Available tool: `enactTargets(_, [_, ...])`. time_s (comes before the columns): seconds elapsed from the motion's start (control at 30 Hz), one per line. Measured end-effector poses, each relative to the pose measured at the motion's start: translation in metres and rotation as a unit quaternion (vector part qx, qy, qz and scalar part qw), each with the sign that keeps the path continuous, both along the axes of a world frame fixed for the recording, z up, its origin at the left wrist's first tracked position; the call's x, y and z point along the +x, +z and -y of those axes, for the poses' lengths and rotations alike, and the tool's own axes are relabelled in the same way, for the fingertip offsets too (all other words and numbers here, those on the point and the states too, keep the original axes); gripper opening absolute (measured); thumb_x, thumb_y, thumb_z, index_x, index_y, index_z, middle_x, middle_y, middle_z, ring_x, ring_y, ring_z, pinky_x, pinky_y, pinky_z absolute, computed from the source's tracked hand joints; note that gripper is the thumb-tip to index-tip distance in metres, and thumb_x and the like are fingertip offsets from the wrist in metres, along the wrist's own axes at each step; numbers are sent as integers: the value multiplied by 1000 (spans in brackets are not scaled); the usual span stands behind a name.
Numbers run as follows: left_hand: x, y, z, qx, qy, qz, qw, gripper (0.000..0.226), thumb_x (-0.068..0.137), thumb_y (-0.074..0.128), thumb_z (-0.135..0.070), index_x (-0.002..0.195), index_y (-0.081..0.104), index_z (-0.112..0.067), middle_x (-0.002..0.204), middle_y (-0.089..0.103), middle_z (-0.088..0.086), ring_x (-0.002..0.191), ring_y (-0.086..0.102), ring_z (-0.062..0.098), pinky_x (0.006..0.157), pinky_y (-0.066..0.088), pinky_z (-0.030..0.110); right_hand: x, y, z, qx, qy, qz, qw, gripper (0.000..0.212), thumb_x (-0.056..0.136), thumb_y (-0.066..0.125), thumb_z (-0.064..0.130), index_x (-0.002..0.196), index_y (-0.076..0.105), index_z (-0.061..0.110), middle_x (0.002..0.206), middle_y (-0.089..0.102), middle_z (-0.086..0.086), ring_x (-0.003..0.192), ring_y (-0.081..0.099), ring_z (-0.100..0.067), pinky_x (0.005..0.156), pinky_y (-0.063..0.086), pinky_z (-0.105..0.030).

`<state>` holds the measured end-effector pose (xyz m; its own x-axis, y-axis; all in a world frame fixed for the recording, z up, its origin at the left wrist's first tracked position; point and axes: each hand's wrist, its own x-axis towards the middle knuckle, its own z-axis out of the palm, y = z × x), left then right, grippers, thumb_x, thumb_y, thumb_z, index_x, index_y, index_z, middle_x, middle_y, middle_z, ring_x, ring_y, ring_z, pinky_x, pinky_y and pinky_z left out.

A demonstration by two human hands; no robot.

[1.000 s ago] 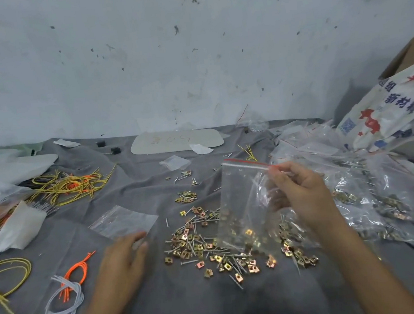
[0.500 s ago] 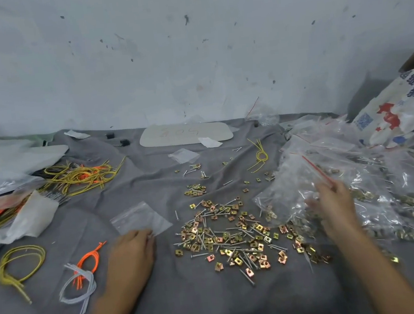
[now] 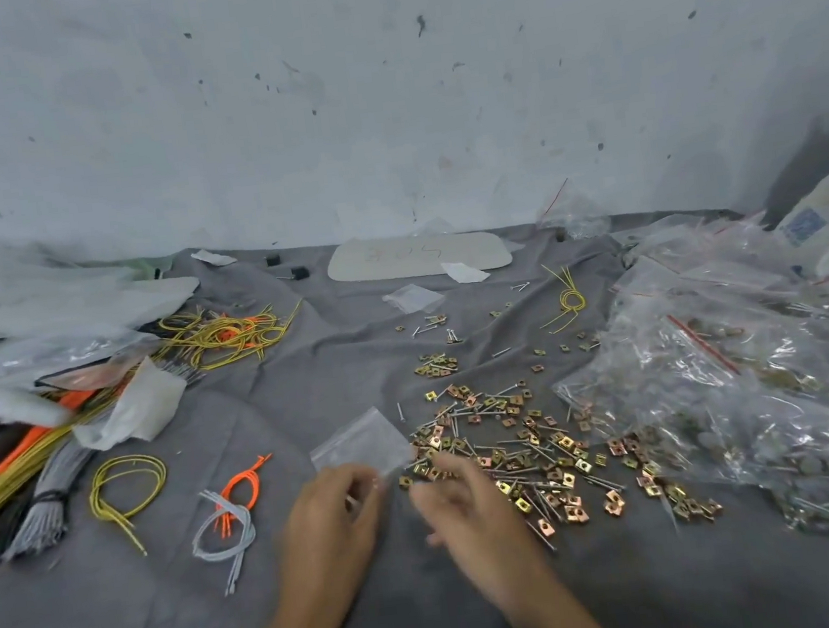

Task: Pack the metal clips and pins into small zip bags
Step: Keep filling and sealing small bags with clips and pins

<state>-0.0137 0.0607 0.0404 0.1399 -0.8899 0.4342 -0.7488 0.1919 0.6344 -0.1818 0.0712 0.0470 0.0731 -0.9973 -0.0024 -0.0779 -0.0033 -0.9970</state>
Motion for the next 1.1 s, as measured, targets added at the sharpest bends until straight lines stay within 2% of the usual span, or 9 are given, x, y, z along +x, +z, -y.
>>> enactTargets(0.1, [-11,2,-17,17,-107,29,994,18,76,65,-41,84,72,-25,74,65,-12,69,57,9,66,44,28,28,-9,5,40,-13,95,995,37,92,72,25,126,58,29,108,74,2,99,72,-12,91,58,-39])
enactTargets(0.2, [0,7,-19,80,-140,-21,987,33,67,67,-59,96,73,-45,90,70,-21,86,59,0,82,46,23,32,-9,8,0,-64,54,996,28,98,57,10,114,65,32,106,73,4,94,71,-12,86,59,-34])
enactTargets(0.37, [34,9,5,105,36,-90,990,41,96,69,-28,130,63,-6,127,66,6,121,58,27,106,42,39,23,-10,1,-30,-19,62,997,38,96,47,-1,96,74,27,84,73,2,75,66,-10,64,52,-23])
enactTargets(0.47, [49,16,3,229,-86,-252,936,28,96,60,-27,93,73,-3,82,67,2,76,59,19,66,44,16,17,-9,2,7,-3,117,993,38,97,47,-1,91,76,23,76,68,1,67,61,-11,55,47,-24])
enactTargets(0.53, [60,21,-1,256,-129,-279,917,31,96,58,-27,76,72,-9,68,56,4,63,48,12,51,37,15,16,-7,4,27,-1,160,987,38,97,46,-3,91,76,19,76,67,-2,65,60,-13,53,46,-24])
enactTargets(0.73, [79,26,-6,270,-179,-222,920,29,92,60,-35,77,71,-13,68,49,3,65,43,11,56,36,20,15,-10,7,45,3,185,982,32,98,50,0,101,74,20,84,69,-6,70,63,-16,55,47,-23])
enactTargets(0.87, [85,27,-2,190,-56,-341,919,31,98,57,-11,72,74,-10,64,50,10,62,40,18,54,34,25,18,-14,7,34,-32,190,981,34,93,67,14,121,62,33,109,72,3,91,69,-9,70,54,-23])
enactTargets(1.0, [87,44,-6,72,3,-263,962,27,93,64,-3,71,64,-19,59,53,1,57,45,16,46,36,17,20,-20,4,-15,-70,114,991,48,78,74,44,120,53,49,116,60,18,103,62,-2,83,55,-23])
enactTargets(1.1, [56,51,-18,30,2,-75,997,25,83,75,-7,75,63,-26,67,66,-8,54,55,4,53,42,18,27,-25,-2,-68,-20,37,997,36,76,73,57,107,60,45,104,65,17,97,62,-3,82,51,-18])
